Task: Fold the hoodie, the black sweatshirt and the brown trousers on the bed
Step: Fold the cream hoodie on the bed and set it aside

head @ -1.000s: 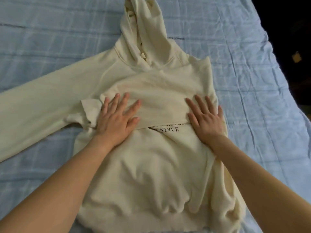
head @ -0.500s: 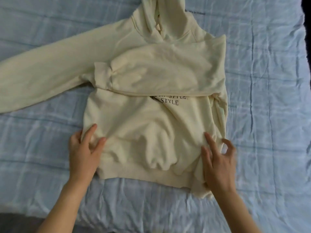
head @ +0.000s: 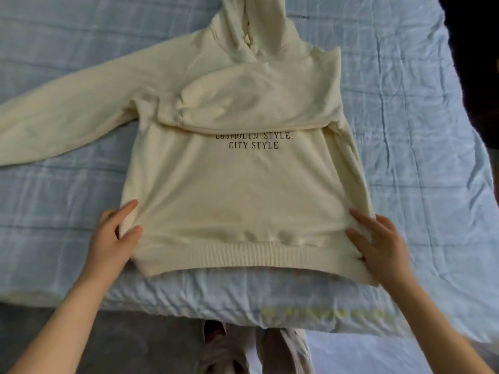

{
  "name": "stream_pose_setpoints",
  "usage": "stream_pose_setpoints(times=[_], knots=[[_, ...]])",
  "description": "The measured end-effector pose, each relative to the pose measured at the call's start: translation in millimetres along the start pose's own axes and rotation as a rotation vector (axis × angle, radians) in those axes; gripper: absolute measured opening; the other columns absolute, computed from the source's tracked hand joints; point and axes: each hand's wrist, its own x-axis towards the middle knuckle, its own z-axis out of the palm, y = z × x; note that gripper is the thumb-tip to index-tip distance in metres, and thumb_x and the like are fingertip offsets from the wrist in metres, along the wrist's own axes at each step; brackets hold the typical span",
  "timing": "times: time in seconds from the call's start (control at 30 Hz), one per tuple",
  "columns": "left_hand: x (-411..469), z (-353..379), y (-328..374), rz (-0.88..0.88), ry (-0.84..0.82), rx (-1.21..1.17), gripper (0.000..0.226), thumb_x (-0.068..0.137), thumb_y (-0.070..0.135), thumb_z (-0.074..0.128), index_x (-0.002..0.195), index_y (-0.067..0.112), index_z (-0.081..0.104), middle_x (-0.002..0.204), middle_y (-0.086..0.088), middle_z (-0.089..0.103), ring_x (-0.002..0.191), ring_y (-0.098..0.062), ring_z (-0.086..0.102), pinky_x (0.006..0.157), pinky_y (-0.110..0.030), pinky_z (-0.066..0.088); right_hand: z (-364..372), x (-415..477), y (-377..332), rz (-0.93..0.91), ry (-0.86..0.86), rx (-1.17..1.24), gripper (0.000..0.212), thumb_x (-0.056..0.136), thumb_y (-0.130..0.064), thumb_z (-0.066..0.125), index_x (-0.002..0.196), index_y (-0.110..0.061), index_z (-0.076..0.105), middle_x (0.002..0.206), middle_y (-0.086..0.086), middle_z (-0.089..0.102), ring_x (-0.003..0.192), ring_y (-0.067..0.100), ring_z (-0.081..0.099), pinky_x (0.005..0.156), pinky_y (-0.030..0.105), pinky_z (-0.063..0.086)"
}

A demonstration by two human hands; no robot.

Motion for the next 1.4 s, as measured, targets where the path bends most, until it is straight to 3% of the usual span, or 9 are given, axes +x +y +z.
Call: stream_pose_setpoints(times=[0.17,0.33,0.43,0.57,0.73,0.93,1.03,1.17,1.4], knots=[[-21.1,5.1,-19.0,-0.020,-0.037,0.101,0.054,0.088,0.008,0.069,0.139,0.020,0.054,0.125,-0.017,0.050,0.106,-0.035,0.054,0.094,-0.037,0.041,18.6,-28.5,5.1,0.076,-0.021,-0.084,0.046,0.092,-0.030,0.070,0.137,-0.024,0.061,0.137,0.008,0.049,0.114,0.030,0.058,0.084,0.023,0.035],[-24.3,23.7,10.2,0.179,0.122,0.580,0.058,0.085,0.014,0.068,0.140,0.010,0.051,0.141,-0.034,0.034,0.122,-0.052,0.038,0.103,-0.061,0.032,13.1,-27.4,-18.4,0.122,-0.043,-0.341,0.056,0.094,-0.048,0.058,0.145,-0.028,0.050,0.152,0.016,0.035,0.128,0.040,0.047,0.102,0.040,0.037],[-18.1,61.6,53.8,0.509,0.092,0.618,0.058,0.092,0.030,0.050,0.148,0.016,0.040,0.158,-0.019,0.026,0.144,-0.041,0.024,0.115,-0.057,0.014,32.3,-20.2,-65.9,-0.158,0.122,-0.534,0.064,0.095,-0.055,0.032,0.154,-0.029,0.039,0.161,0.021,0.028,0.148,0.037,0.025,0.119,0.048,0.020],[8.8,119.1,71.0,0.758,-0.058,0.690,0.059,0.097,0.044,0.034,0.152,0.024,0.032,0.161,-0.005,0.026,0.148,-0.030,0.022,0.119,-0.053,0.012,98.8,4.3,-112.6,-0.464,0.036,-0.465,0.058,0.101,-0.051,0.028,0.157,-0.036,0.026,0.165,-0.005,0.023,0.154,0.026,0.014,0.124,0.049,0.009],[21.2,126.4,34.4,0.720,-0.086,0.753,0.059,0.099,0.049,0.028,0.154,0.028,0.028,0.161,-0.001,0.025,0.149,-0.024,0.022,0.119,-0.051,0.016,119.4,15.7,-80.0,-0.362,-0.088,-0.505,0.057,0.102,-0.051,0.028,0.158,-0.043,0.018,0.165,-0.015,0.017,0.155,0.022,0.008,0.124,0.047,0.006],[22.5,100.4,76.2,0.642,-0.210,0.626,0.055,0.093,0.042,0.034,0.145,0.027,0.047,0.153,-0.004,0.042,0.139,-0.027,0.042,0.112,-0.052,0.028,105.8,22.2,-147.9,-0.332,-0.082,-0.462,0.061,0.098,-0.048,0.029,0.156,-0.031,0.031,0.164,-0.001,0.027,0.154,0.030,0.011,0.123,0.054,0.009],[53.9,57.6,78.1,0.661,-0.065,0.553,0.053,0.095,0.037,0.037,0.146,0.026,0.045,0.153,0.000,0.042,0.140,-0.027,0.040,0.114,-0.056,0.025,119.5,38.7,-213.0,-0.495,-0.074,-0.348,0.057,0.101,-0.043,0.029,0.157,-0.032,0.028,0.165,-0.002,0.025,0.155,0.027,0.010,0.124,0.051,0.008],[116.1,-26.5,47.7,0.496,0.158,0.555,0.054,0.095,0.034,0.040,0.148,0.021,0.042,0.155,-0.003,0.039,0.143,-0.031,0.035,0.114,-0.061,0.021,170.6,61.8,-299.8,-0.596,-0.135,-0.291,0.055,0.105,-0.035,0.034,0.159,-0.033,0.023,0.166,-0.004,0.019,0.155,0.023,0.006,0.124,0.051,0.007],[208.9,-129.4,-60.5,0.205,0.235,0.631,0.054,0.099,0.035,0.046,0.151,0.028,0.034,0.160,-0.007,0.026,0.148,-0.031,0.021,0.115,-0.061,0.009,294.0,77.6,-427.5,-0.731,-0.171,-0.303,0.057,0.102,-0.033,0.039,0.158,-0.030,0.026,0.165,0.001,0.025,0.154,0.029,0.014,0.123,0.052,0.010]])
